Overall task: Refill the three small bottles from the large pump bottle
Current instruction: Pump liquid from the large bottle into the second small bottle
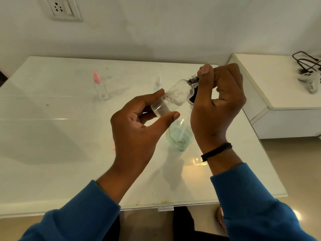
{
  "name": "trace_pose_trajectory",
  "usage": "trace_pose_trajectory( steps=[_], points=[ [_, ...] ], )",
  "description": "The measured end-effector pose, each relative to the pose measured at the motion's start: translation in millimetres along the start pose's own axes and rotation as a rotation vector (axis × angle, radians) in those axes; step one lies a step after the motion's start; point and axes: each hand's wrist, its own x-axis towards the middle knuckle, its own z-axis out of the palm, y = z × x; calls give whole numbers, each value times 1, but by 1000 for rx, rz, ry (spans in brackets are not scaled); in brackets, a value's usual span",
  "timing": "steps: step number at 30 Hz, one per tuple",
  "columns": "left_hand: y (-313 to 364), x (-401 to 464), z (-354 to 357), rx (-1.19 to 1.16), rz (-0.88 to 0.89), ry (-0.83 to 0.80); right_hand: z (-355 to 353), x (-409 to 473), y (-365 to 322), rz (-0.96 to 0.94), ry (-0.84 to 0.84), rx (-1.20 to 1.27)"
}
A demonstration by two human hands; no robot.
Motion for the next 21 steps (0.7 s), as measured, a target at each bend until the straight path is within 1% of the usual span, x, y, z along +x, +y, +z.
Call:
trace_pose_trajectory(
  steps=[21],
  points=[
    [0, 0, 0, -13, 10, -6, 0, 0, 0, 2, -6, -4]
  ],
)
